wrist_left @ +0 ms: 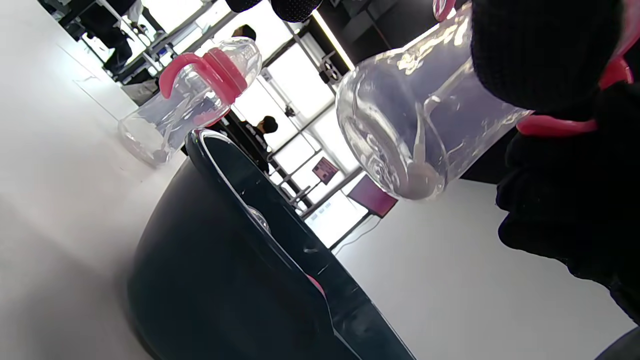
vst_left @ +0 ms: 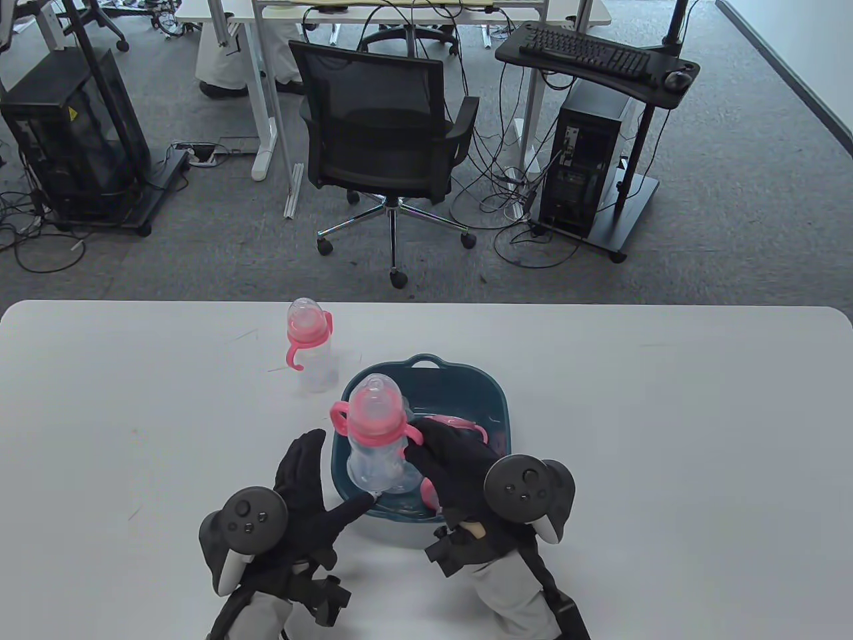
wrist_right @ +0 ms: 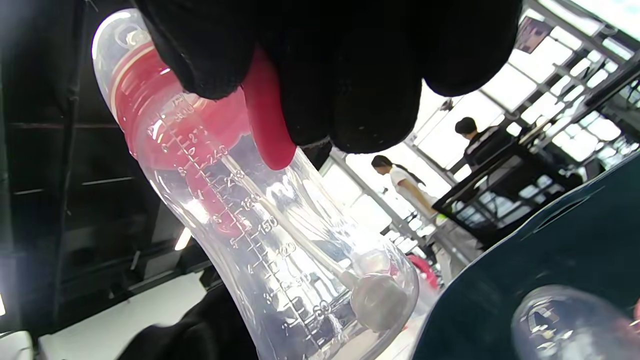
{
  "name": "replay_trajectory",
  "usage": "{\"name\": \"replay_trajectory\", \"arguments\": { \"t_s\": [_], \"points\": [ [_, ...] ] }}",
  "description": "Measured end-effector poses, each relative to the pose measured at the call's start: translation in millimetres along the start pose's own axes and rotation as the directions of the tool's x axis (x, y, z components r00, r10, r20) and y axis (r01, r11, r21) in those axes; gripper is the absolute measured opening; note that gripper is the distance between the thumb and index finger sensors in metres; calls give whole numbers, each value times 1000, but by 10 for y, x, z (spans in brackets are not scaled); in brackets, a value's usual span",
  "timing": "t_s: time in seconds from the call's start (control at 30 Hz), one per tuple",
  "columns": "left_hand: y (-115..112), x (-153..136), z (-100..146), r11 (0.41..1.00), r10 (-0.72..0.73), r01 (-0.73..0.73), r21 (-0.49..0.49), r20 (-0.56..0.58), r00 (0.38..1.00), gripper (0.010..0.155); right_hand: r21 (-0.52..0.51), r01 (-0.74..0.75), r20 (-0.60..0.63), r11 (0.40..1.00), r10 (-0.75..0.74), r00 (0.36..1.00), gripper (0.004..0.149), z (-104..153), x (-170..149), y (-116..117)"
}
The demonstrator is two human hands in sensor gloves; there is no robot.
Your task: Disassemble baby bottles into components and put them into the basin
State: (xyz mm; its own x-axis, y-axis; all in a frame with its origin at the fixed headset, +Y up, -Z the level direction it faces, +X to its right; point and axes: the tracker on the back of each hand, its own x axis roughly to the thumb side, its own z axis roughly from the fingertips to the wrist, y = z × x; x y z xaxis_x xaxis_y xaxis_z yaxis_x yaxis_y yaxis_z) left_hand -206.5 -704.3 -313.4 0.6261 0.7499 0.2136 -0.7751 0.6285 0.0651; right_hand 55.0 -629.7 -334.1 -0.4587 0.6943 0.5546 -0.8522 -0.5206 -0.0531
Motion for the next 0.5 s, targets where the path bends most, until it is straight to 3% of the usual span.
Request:
{"name": "replay_trajectory", "arguments": {
  "t_s": [0.23, 0.5],
  "points": [
    [-36, 7, -8, 997, 78, -78, -4, 6, 997, 105, 48, 96, 18, 994, -97, 995, 43, 2, 63, 144],
    [6, -18, -5, 978, 193, -197, 71, 61, 979, 92, 87, 214, -6, 973, -214, 977, 43, 1, -14, 175]
  ]
}}
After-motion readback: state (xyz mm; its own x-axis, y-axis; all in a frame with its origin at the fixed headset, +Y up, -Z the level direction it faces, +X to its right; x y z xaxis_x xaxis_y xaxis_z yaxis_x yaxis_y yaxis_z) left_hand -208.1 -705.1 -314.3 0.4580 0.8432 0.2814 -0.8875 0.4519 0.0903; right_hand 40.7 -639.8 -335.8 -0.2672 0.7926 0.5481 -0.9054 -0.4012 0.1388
